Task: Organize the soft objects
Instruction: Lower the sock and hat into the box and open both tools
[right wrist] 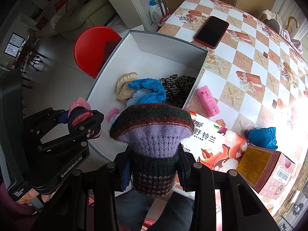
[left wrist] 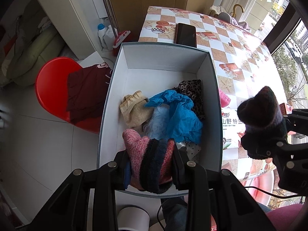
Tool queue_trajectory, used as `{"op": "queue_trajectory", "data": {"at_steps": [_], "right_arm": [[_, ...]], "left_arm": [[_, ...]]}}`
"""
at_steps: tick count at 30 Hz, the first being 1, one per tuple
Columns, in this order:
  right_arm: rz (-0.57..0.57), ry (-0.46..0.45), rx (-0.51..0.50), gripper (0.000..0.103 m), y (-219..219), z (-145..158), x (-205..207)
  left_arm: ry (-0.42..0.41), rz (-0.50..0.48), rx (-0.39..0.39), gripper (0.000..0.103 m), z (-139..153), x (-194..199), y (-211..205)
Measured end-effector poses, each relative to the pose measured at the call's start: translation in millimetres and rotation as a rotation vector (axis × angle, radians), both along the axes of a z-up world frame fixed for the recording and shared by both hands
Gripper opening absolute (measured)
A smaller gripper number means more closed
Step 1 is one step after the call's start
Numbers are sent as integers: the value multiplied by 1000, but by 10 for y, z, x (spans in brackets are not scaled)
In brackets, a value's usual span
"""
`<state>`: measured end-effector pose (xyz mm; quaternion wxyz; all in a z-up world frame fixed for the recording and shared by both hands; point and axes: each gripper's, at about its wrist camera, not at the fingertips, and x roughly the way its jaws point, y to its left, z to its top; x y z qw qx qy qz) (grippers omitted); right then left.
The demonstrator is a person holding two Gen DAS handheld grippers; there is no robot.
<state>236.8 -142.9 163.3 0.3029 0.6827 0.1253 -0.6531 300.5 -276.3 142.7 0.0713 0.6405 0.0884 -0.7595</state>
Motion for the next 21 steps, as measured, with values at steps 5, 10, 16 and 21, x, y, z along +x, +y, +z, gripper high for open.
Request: {"op": "queue_trajectory", "data": {"at_steps": [5, 10, 16, 21], "right_arm": [[-11, 3, -2, 39, -76, -15, -132], [-10, 16, -8, 39, -187, 2, -291], [-35, -1, -14, 39, -294, -40, -499], [-40, -3, -13, 39, -358, -73, -617]], "left_arm": [[0, 18, -7, 36, 2, -103, -64], [9, 37, -12, 36, 11, -279, -131], [1, 61, -5, 36, -33, -512, -199], [-10, 67, -13, 37, -75, -604, -195]]}}
